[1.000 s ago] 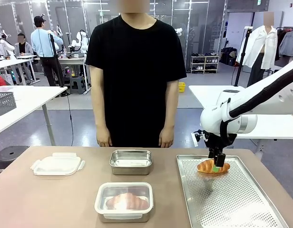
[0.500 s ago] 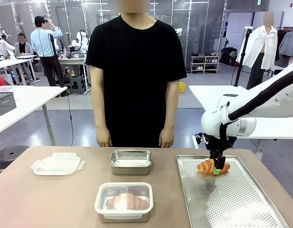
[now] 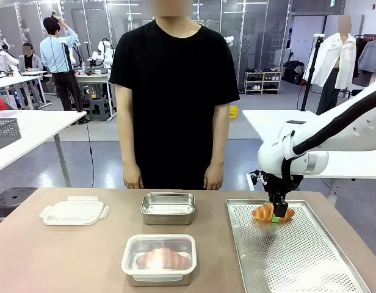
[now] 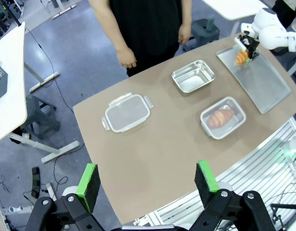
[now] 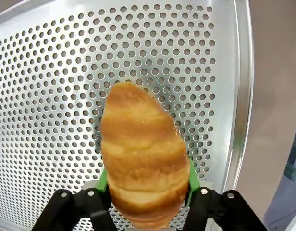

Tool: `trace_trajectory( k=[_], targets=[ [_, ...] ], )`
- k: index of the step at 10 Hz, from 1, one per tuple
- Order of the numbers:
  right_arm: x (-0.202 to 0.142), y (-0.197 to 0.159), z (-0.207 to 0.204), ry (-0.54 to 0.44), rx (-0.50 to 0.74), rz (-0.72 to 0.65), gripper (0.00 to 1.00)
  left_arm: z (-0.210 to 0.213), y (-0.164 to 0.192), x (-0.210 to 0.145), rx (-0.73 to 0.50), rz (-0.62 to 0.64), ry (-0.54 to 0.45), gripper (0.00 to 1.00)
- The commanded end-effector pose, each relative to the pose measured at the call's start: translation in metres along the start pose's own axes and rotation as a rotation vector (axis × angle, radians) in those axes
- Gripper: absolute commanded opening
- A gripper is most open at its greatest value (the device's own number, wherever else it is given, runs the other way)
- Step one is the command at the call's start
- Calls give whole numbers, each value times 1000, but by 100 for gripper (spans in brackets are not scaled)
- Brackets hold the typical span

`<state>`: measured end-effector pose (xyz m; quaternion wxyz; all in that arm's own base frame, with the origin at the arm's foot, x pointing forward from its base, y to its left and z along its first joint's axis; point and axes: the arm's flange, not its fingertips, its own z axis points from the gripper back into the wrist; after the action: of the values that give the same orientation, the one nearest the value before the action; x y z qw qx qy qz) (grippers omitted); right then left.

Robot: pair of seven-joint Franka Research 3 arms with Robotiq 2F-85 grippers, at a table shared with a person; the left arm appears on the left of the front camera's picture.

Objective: Place the bread into the airtight container.
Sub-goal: Pick up a Butter Roll and place it into an empty Airtight Container.

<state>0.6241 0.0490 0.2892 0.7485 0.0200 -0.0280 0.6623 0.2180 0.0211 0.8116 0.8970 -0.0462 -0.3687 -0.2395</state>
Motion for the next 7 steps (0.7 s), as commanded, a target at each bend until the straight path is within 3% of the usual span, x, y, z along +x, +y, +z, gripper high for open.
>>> trace_trajectory(
  k=[1, 5, 7],
  targets=[
    [4, 3, 17, 16, -38, -29, 40, 1, 0, 1, 2, -1, 0, 100],
    [39, 11, 92, -2, -72, -87, 41, 1, 0, 1, 2, -1, 0, 100],
    [66, 13, 102, 29, -94, -158, 41, 1, 0, 1, 2, -1, 0, 100]
  ],
)
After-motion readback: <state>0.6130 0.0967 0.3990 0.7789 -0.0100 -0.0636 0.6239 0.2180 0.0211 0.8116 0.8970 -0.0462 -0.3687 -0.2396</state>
